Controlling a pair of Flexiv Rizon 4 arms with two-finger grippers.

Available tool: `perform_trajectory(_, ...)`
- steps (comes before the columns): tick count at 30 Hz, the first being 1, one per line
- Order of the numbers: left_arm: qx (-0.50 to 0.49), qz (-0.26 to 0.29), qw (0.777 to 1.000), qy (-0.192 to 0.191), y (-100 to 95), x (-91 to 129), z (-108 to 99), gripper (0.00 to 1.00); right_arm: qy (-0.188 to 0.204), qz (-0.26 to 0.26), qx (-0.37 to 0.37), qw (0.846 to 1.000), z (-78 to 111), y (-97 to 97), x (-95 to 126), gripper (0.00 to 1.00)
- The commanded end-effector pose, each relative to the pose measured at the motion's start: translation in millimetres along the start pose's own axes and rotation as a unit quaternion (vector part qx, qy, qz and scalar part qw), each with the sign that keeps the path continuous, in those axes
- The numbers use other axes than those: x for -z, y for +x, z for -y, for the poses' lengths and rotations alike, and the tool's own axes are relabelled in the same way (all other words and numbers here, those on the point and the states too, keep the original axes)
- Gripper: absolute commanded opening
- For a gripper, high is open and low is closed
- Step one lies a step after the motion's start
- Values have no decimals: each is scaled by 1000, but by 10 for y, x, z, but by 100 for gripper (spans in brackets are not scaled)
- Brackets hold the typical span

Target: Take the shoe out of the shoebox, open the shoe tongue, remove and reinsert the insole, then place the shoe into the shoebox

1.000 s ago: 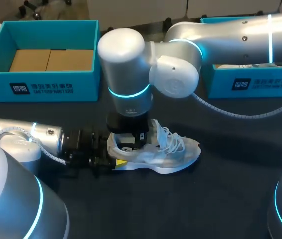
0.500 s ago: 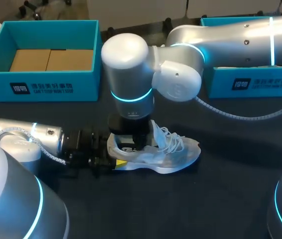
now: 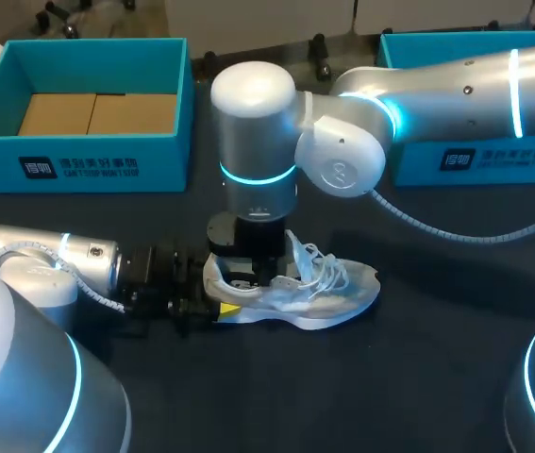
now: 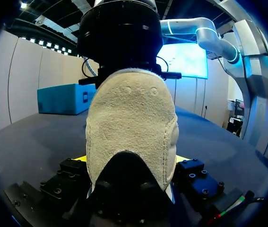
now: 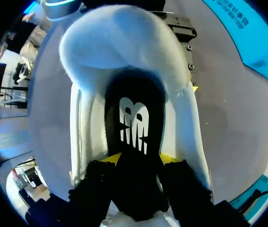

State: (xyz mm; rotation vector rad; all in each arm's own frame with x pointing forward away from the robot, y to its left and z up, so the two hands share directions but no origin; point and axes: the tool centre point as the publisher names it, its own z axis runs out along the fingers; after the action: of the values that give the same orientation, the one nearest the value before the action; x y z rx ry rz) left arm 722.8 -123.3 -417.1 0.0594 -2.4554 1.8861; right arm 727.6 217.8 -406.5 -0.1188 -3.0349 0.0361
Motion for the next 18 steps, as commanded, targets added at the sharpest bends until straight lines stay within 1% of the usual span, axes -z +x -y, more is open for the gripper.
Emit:
perform_trajectory(1,0,1,1000,0,-1,-6,10,0,-4,-17,-6,1000,-18,54,-473,20)
perform_trajectory(3,0,1,1000,0,-1,-6,10,0,-5,-25,-10,1000,-15,89,-531,7)
perform_trajectory(5,0,1,1000,0,-1,-6,10,0,-5,-34,-16,999,-17,127,-579,0)
perform_trajectory(8,0,1,1000,0,-1,-6,10,0,-7,-40,-23,999,10,181,-607,0)
perform_trajectory(10,0,1,1000,0,-1,-6,10,0,-6,-40,-29,999,49,220,-568,0)
perform_trajectory(13,0,1,1000,0,-1,-6,10,0,2,-41,-40,998,124,270,-440,0)
perform_trajectory(18,0,1,1000,0,-1,-6,10,0,6,-41,-45,998,240,334,-159,0)
